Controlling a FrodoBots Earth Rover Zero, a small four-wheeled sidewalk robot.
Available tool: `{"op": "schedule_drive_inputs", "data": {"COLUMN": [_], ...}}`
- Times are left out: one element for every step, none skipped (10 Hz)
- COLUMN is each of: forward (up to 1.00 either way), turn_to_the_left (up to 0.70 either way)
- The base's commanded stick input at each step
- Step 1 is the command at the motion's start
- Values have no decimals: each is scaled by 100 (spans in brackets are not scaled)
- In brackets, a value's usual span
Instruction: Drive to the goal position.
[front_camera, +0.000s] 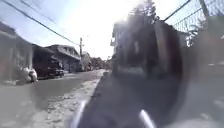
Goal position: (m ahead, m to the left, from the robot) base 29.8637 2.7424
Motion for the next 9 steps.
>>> {"op": "schedule_drive_inputs", "data": {"forward": [85, 85, 85, 85, 85, 85, 85, 85, 85], "turn_to_the_left": [0, 0, 0, 0, 0, 0, 0, 0, 0]}}
